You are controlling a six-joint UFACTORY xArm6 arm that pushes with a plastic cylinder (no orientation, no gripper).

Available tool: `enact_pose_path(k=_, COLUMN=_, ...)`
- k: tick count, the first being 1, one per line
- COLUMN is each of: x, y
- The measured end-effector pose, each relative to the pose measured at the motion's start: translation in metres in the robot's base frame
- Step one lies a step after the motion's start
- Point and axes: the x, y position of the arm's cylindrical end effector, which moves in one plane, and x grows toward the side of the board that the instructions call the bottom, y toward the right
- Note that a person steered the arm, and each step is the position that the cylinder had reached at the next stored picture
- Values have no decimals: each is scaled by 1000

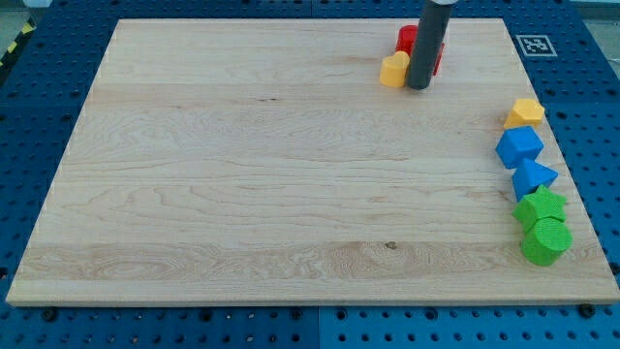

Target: Separate the yellow heart from the hexagon

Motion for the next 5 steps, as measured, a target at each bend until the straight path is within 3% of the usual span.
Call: enact_pose_path(k=5, x=-12, y=9)
